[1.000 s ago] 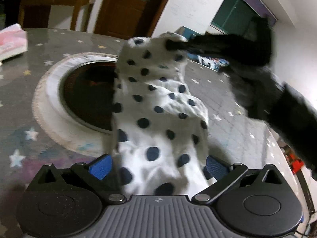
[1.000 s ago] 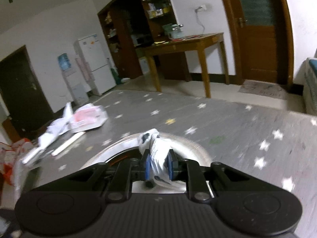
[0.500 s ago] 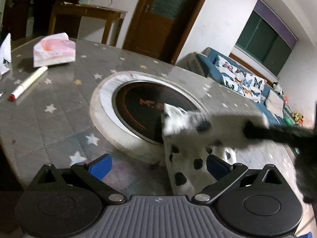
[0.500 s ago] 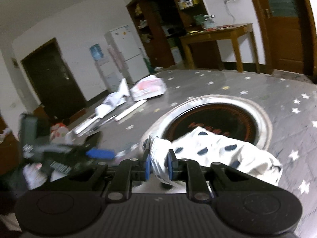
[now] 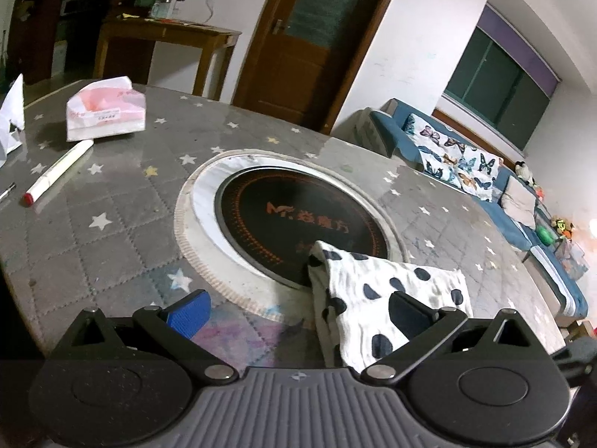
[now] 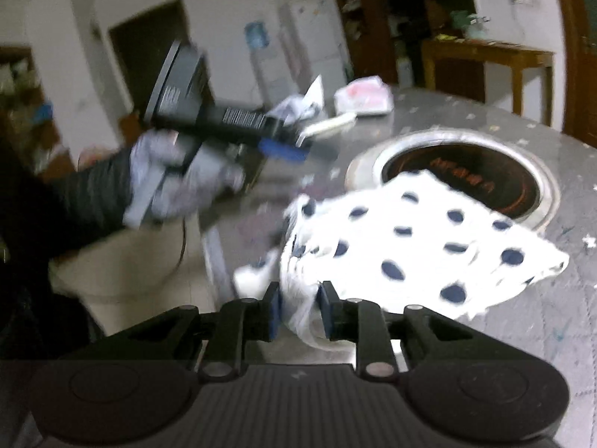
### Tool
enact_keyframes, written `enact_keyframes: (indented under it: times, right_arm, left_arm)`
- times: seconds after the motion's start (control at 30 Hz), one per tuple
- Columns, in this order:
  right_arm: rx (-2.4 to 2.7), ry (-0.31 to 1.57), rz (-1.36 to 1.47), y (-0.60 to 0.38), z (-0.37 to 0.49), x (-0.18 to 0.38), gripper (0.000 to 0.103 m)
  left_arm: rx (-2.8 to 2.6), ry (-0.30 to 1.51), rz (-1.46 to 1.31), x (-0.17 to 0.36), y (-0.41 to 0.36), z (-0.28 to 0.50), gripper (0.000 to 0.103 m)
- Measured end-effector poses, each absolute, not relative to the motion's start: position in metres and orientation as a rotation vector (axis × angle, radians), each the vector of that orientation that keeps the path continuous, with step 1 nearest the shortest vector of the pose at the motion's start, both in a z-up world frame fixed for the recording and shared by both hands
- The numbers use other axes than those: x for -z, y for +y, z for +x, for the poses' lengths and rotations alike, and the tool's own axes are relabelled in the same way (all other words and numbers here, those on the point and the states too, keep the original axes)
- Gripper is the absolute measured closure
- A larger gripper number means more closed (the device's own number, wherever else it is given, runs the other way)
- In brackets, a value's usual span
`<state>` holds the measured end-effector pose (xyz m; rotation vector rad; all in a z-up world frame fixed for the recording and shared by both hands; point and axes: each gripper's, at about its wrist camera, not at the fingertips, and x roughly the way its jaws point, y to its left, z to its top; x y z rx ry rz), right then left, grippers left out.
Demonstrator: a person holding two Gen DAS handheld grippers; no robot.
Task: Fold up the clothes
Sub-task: 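Lay the folded pants flat and open the right gripper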
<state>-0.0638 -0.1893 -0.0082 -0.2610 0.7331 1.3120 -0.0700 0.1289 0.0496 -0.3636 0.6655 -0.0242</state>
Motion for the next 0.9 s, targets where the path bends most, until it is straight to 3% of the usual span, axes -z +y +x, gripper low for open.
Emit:
enact_keyframes:
  times: [0.23, 0.37, 0.67, 0.9]
  right_arm:
    - [-1.329, 0.758, -0.279, -0.197, -0.072, -0.007, 0.066]
    - [-1.329, 0.741, -0.205, -0.188, -0.065, -0.014, 0.066]
    - [-1.350, 0.811, -0.218, -0.140, -0.070, 0.025, 0.064]
    - [-1.284, 0.806, -0.141, -0.171, -0.058, 0.011, 0.060]
  left_arm:
    - [0.055, 0.633, -0.359, -0.060, 0.124, -0.069, 0.000]
    - [0.089, 0.621, -0.364, -0.065, 0.118, -0.072, 0.000]
    - [0.239, 0.622, -0.385, -0.063, 0.083, -0.082, 0.000]
    - [0.340, 0.640, -0.422, -0.046, 0.067, -0.085, 0.005]
